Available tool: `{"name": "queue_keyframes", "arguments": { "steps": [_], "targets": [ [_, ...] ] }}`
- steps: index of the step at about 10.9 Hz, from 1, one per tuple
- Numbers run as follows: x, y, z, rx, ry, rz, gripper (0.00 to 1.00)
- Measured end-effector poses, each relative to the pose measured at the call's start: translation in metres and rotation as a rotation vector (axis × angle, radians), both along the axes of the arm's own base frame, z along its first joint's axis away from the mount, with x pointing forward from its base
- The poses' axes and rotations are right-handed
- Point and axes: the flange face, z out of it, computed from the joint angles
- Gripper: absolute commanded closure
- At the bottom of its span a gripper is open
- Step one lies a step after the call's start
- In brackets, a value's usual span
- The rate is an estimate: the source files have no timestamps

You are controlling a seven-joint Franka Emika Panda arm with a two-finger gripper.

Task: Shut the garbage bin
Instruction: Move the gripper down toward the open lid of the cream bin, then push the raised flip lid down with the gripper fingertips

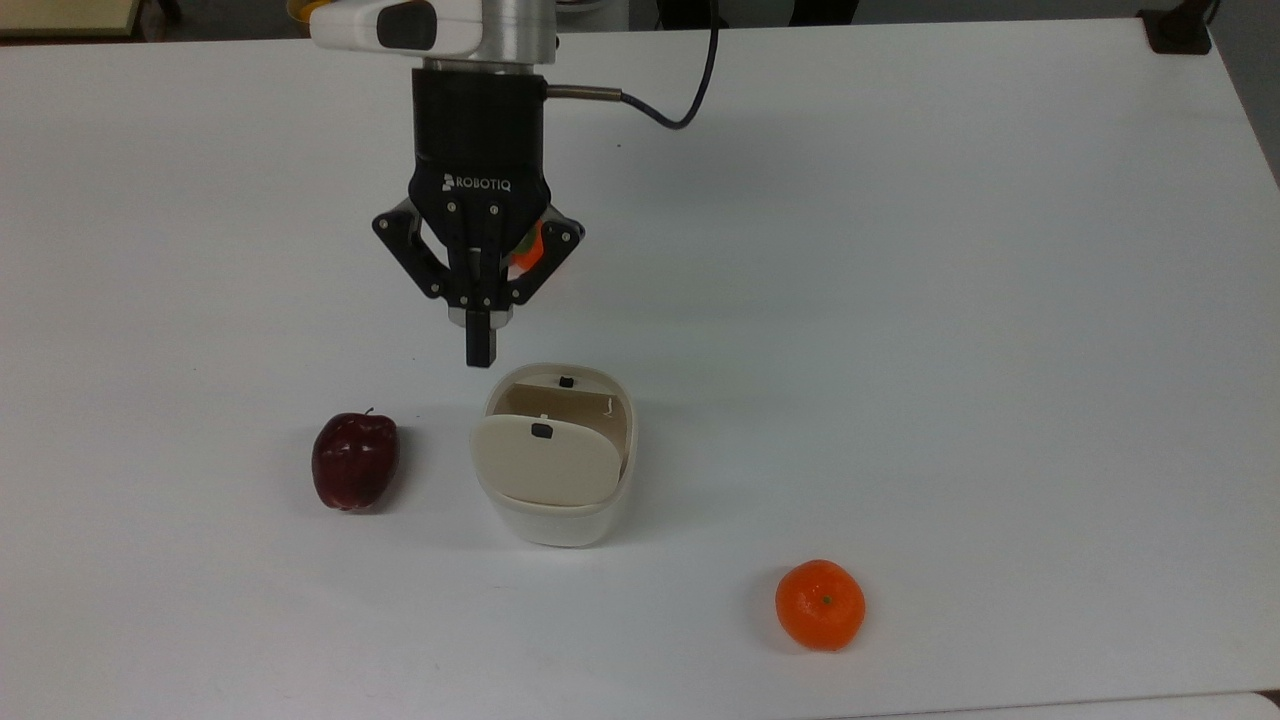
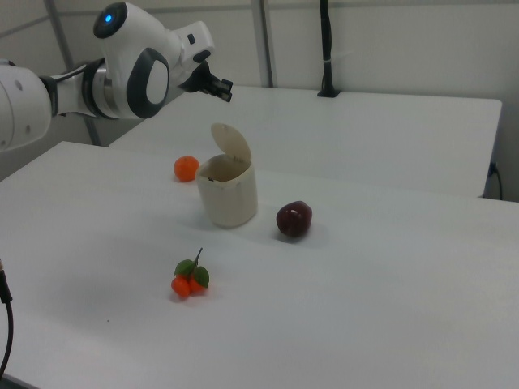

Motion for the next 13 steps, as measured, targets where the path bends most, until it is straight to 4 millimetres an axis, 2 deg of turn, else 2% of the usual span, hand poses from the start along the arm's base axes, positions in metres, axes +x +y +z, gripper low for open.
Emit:
{"name": "queue_keyframes", "arguments": {
  "steps": [2,6,8,10,13],
  "targets": [
    [0.009,0.002,-0.014,0.006,-0.051,0.009,1.0],
    [0.025,0.008,-0.06,0.013,-0.093,0.025,1.0],
    [0.027,0.011,-0.067,0.014,-0.09,0.029,1.0],
    [0.028,0.011,-0.065,0.014,-0.095,0.03,1.0],
    [0.027,0.011,-0.07,0.003,0.011,0.02,1.0]
  ]
}}
